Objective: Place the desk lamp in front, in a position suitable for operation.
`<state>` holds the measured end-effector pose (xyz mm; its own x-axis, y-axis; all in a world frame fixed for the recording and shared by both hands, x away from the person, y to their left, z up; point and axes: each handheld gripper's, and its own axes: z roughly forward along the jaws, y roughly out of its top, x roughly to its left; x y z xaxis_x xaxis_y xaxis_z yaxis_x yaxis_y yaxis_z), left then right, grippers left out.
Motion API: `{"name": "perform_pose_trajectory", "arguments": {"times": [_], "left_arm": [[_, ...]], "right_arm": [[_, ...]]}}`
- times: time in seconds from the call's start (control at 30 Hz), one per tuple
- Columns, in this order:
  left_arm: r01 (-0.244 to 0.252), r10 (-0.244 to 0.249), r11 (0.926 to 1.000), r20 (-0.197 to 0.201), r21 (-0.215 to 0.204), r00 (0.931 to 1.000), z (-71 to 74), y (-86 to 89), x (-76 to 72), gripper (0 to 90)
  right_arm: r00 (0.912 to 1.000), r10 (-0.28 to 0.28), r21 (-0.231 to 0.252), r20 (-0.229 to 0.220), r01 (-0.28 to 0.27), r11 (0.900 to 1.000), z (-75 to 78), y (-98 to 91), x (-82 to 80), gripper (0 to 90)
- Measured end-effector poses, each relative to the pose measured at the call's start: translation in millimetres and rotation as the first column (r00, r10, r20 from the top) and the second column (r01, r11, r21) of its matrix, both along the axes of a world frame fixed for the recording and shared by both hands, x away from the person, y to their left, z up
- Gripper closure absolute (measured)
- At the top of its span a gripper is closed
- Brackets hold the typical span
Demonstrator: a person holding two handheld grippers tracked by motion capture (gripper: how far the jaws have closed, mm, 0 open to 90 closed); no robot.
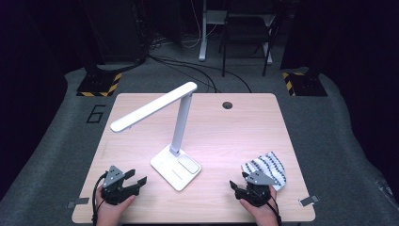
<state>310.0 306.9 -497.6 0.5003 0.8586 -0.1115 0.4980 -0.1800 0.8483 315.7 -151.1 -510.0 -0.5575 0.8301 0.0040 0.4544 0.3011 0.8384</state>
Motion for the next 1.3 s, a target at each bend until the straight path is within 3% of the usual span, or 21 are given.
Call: {"name": "perform_pose_trajectory", "arguments": {"times": [0.07,0.13,0.23,0.37,0.57,0.7,0.8,0.97,1.0,1.13,1.3], "left_arm": [[0.009,-0.009,0.9998,0.0,0.015,1.0,-0.3,-0.4,1.1,40.1],[0.001,-0.001,1.0,-0.01,0.002,0.9999,-1.3,-2.5,0.6,41.8],[0.008,-0.008,0.9997,-0.009,-0.025,0.9999,-0.4,-1.9,1.3,42.2],[0.021,-0.021,0.9998,0.022,0.003,0.9995,1.5,0.7,0.1,42.0],[-0.005,0.006,0.9994,0.019,-0.034,0.9998,0.7,4.3,-1.3,42.0],[-0.026,0.029,0.9982,0.043,-0.054,0.9986,3.5,6.7,-0.4,41.3],[-0.034,0.038,0.9974,0.052,-0.063,0.9979,3.8,7.7,-1.4,41.0],[-0.037,0.04,0.9973,0.053,-0.064,0.9978,5.0,10.3,-5.1,40.6],[-0.051,0.055,0.9964,0.064,-0.067,0.9964,4.7,10.1,-5.7,40.6],[-0.067,0.069,0.9964,0.04,-0.052,0.9968,4.1,14.0,-6.0,37.8],[-0.07,0.072,0.9967,0.046,-0.041,0.9963,4.5,15.9,-4.5,37.8]], "right_arm": [[0.9998,-0.012,-0.001,0.018,0.012,0.9999,0.8,0.9,0.1,38.7],[0.9996,-0.007,0.02,0.027,0.006,0.9998,0.9,1.5,-0.3,40.1],[0.9994,-0.005,0.006,0.033,0.005,1.0,0.6,1.8,-1.9,42.1],[0.9989,-0.011,0.007,0.045,0.011,0.9999,4.0,0.4,-3.6,43.8],[0.9988,-0.036,0.015,0.034,0.035,0.9993,4.6,-4.2,-2.8,46.2],[0.9966,-0.071,0.029,0.042,0.07,0.9971,6.8,-13.9,-3.6,46.8],[0.9975,-0.063,0.044,0.03,0.062,0.9971,8.9,-21.6,-4.5,47.7],[0.9922,-0.121,0.062,0.031,0.119,0.991,10.0,-34.2,-7.3,47.1],[0.9911,-0.128,0.051,0.036,0.126,0.9907,10.8,-36.1,-7.3,46.8],[0.9833,-0.172,0.003,0.058,0.172,0.985,13.1,-49.5,-4.0,46.4],[0.9775,-0.205,0.027,0.049,0.204,0.9786,13.4,-64.9,-0.2,46.3]]}}
